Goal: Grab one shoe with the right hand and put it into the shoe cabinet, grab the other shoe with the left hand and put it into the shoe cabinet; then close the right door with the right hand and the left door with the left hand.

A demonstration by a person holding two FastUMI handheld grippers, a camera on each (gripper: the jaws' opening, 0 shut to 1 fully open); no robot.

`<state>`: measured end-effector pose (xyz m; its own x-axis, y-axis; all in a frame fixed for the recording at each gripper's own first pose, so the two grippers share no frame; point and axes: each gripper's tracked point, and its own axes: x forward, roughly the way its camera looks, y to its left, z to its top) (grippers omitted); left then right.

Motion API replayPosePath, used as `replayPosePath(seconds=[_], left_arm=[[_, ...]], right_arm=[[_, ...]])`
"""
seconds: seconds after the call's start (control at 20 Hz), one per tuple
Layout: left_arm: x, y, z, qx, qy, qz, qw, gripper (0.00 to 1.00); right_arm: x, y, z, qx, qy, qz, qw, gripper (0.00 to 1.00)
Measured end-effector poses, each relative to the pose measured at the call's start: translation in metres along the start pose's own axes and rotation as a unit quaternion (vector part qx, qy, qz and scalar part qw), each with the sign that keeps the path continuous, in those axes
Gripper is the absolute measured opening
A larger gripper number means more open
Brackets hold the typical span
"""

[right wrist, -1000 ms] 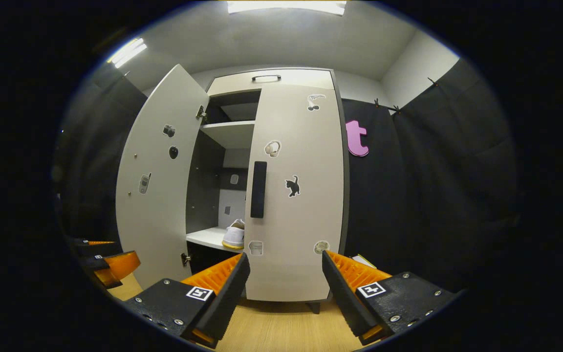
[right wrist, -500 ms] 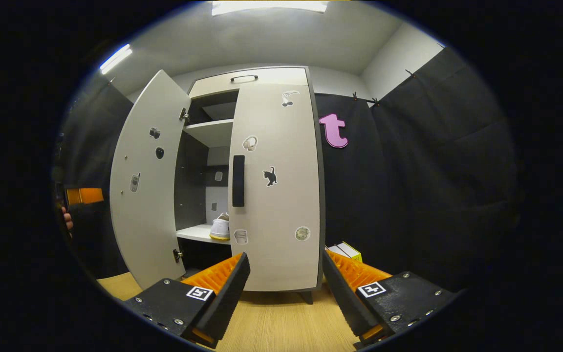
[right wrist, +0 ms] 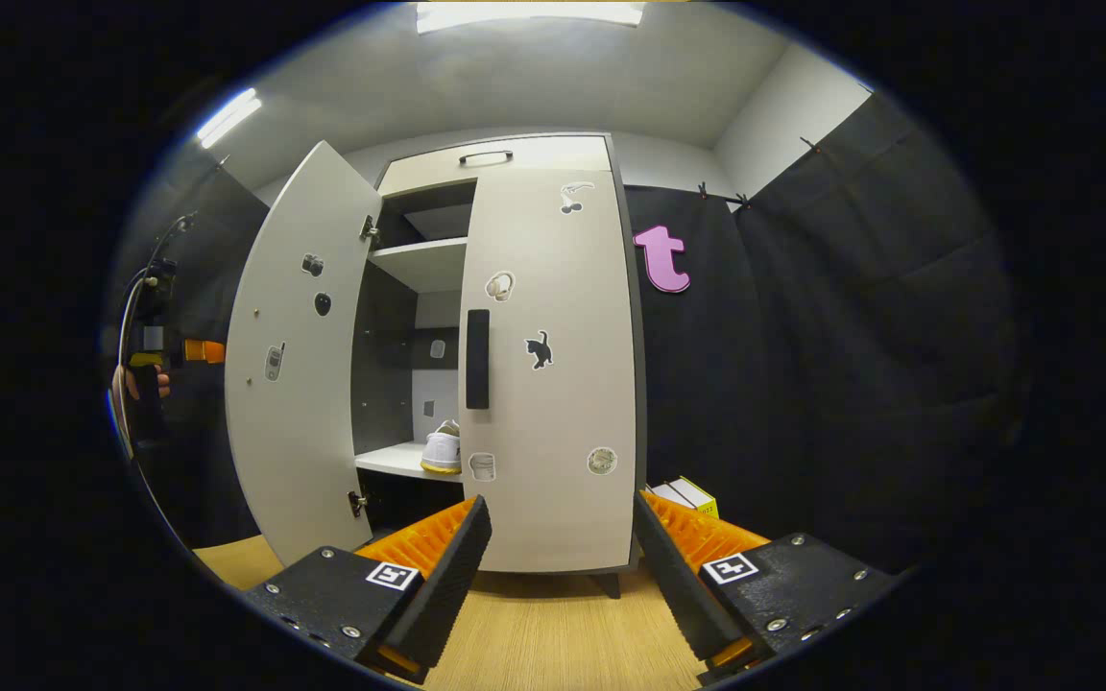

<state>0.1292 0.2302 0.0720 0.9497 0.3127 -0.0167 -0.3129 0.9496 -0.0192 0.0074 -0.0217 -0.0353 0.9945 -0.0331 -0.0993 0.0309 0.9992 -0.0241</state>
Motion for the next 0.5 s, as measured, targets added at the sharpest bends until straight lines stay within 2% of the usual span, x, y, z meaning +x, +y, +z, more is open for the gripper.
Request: replayPosePath(seconds=[0.15, 0.25, 0.4, 0.45, 0.5], left_arm=[[0.004, -0.005, -0.006, 0.014, 0.002, -0.003, 1.000, 0.94], [0.003, -0.007, -0.003, 0.022, -0.013, -0.003, 1.000, 0.99], [0.001, -0.014, -0.003, 0.027, -0.011, -0.013, 0.999, 0.99], [0.001, -0.018, -0.002, 0.030, -0.015, -0.015, 0.999, 0.90], [-0.001, -0.020, -0.002, 0.032, -0.013, -0.017, 0.999, 0.90]], right_arm=[[0.002, -0.004, 0.003, 0.003, -0.003, -0.005, 1.000, 0.92], [0.005, -0.005, 0.006, 0.009, -0.006, -0.007, 1.000, 0.92], [0.009, -0.007, 0.014, 0.020, -0.017, -0.007, 1.000, 0.92], [0.009, -0.007, 0.016, 0.023, -0.019, -0.006, 1.000, 0.92], [0.010, -0.008, 0.016, 0.024, -0.020, -0.006, 0.999, 0.92]])
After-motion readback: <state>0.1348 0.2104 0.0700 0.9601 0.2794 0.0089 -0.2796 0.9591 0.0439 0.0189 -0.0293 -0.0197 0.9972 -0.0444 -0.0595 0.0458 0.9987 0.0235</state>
